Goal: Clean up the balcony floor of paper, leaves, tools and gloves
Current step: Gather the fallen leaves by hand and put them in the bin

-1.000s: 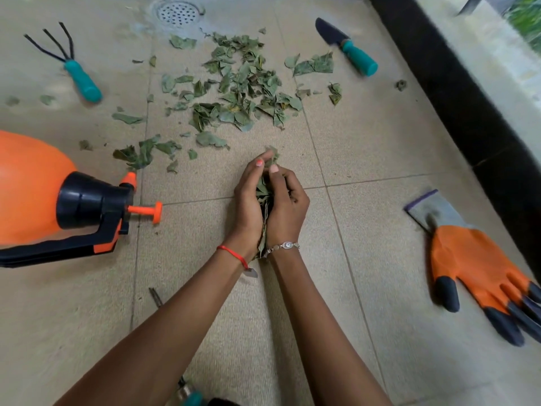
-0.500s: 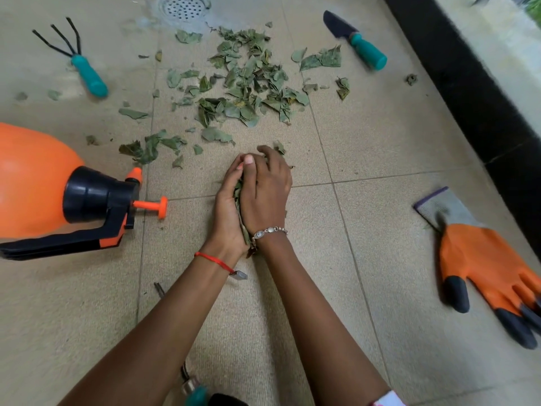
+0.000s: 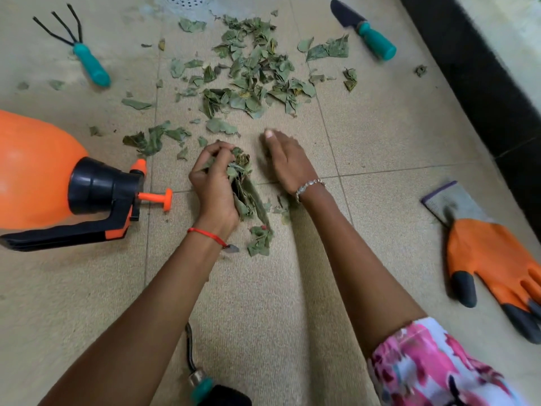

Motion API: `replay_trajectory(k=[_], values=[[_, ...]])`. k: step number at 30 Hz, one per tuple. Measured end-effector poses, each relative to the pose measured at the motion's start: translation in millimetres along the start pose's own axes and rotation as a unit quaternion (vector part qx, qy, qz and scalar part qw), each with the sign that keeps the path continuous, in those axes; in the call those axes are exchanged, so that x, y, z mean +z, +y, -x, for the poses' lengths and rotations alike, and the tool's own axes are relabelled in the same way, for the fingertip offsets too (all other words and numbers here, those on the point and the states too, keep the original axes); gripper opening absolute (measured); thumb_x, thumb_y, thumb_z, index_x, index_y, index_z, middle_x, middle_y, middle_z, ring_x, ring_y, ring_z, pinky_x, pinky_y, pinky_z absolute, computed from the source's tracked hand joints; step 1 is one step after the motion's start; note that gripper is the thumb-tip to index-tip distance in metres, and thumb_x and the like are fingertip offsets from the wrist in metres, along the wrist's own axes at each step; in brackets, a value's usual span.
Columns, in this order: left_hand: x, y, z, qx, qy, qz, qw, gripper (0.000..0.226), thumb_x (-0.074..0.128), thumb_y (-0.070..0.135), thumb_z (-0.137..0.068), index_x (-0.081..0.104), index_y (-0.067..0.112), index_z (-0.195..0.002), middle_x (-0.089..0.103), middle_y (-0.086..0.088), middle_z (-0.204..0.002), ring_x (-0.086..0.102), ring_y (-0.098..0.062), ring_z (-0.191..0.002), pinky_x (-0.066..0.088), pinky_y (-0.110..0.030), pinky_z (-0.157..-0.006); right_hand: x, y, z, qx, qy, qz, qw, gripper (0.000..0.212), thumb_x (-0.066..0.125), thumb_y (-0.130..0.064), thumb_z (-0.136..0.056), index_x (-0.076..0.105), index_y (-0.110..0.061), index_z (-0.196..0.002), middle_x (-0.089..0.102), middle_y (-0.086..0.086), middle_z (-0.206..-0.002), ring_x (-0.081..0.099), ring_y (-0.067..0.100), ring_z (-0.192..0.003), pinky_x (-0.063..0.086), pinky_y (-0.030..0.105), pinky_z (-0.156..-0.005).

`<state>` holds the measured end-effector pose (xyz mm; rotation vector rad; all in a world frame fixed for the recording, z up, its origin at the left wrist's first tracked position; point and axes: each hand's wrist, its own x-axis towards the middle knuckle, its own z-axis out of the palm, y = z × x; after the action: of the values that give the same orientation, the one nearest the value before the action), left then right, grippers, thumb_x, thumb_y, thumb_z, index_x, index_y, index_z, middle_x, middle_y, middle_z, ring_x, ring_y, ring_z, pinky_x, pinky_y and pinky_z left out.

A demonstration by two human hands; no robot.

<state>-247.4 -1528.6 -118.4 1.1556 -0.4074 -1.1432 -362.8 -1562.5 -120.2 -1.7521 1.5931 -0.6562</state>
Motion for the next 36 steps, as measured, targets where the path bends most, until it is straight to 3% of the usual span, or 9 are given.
replay_trajectory(k=[5,8,12,15,19,22,28,32,36], values=[[-6,0,1,0.084,-0.039,-0.06,0.994,0.028,0.053,-0.008,-0.079,0.06,0.015,-0.065,0.058,0.015,-0.06,0.051,-0.004,-0.066,0.042,-0.018,-0.067,-5,2,44,-0.049,-0.103,-0.053,0.992,0.05,0.031,-0.042,-0.094,0.051,-0.016,-0.132,0.056,0.009,-0.13,0.048,0.018,-0.125,0.029,0.026,-0.107],[-10,1,1,0.107,-0.062,-0.091,0.988,0.03,0.05,-0.012,-0.08,0.059,0.014,-0.067,0.058,0.018,-0.059,0.05,0.002,-0.064,0.041,-0.013,-0.068,-15,2,82,-0.049,-0.129,-0.123,0.983,0.074,0.058,-0.047,-0.078,0.028,-0.025,-0.143,0.039,-0.001,-0.143,0.043,0.009,-0.122,0.039,0.019,-0.097],[-17,0,-1,0.117,-0.087,-0.119,0.982,0.03,0.05,-0.011,-0.081,0.059,0.015,-0.068,0.059,0.018,-0.063,0.052,0.001,-0.069,0.042,-0.016,-0.073,10,11,111,-0.098,-0.055,0.193,0.975,0.127,0.053,-0.084,-0.054,-0.006,-0.022,-0.147,0.002,0.006,-0.157,0.008,0.017,-0.144,0.014,0.037,-0.117],[-18,0,0,0.126,-0.121,-0.147,0.974,0.028,0.052,-0.008,-0.081,0.059,0.016,-0.069,0.06,0.018,-0.066,0.053,0.0,-0.072,0.042,-0.017,-0.074,22,6,99,-0.068,-0.008,0.238,0.969,0.137,0.045,-0.089,-0.048,-0.01,-0.011,-0.147,0.0,0.01,-0.157,0.001,0.02,-0.145,0.004,0.036,-0.118],[-15,-2,5,0.147,-0.156,-0.208,0.954,0.02,0.054,-0.001,-0.077,0.061,0.017,-0.073,0.062,0.009,-0.076,0.057,-0.004,-0.079,0.046,-0.019,-0.079,26,-3,78,-0.058,-0.016,0.194,0.979,0.132,0.065,-0.073,-0.056,-0.002,-0.004,-0.147,0.008,0.01,-0.156,0.008,0.019,-0.144,0.004,0.031,-0.118],[-17,-6,10,0.2,-0.193,-0.29,0.916,0.014,0.055,0.001,-0.078,0.065,0.01,-0.079,0.062,0.001,-0.085,0.059,-0.007,-0.087,0.045,-0.017,-0.086,29,-8,76,-0.06,-0.015,0.137,0.989,0.123,0.081,-0.05,-0.058,0.009,0.0,-0.145,0.021,0.01,-0.152,0.022,0.02,-0.141,0.021,0.035,-0.116],[-17,-6,15,0.184,-0.215,-0.333,0.9,0.014,0.056,-0.002,-0.081,0.067,0.006,-0.084,0.065,0.0,-0.091,0.058,-0.005,-0.099,0.042,-0.014,-0.09,33,-8,75,-0.061,-0.004,0.079,0.995,0.115,0.086,-0.031,-0.056,0.016,0.001,-0.143,0.034,0.013,-0.144,0.04,0.023,-0.13,0.038,0.035,-0.105],[-21,-7,13,0.151,-0.214,-0.359,0.896,0.015,0.057,-0.003,-0.084,0.068,0.007,-0.085,0.064,0.006,-0.097,0.051,-0.005,-0.119,0.034,-0.016,-0.104,25,-7,79,-0.065,-0.022,0.022,0.997,0.119,0.085,-0.025,-0.06,0.006,-0.003,-0.145,0.022,0.012,-0.15,0.034,0.022,-0.134,0.04,0.031,-0.103],[-22,-6,13,0.168,-0.219,-0.376,0.885,0.014,0.058,0.001,-0.083,0.069,0.01,-0.082,0.063,0.008,-0.093,0.055,0.002,-0.103,0.036,-0.012,-0.096,19,0,88,-0.065,-0.028,-0.02,0.997,0.115,0.078,-0.029,-0.062,0.003,-0.006,-0.146,0.003,0.009,-0.154,0.006,0.019,-0.143,0.019,0.028,-0.114]])
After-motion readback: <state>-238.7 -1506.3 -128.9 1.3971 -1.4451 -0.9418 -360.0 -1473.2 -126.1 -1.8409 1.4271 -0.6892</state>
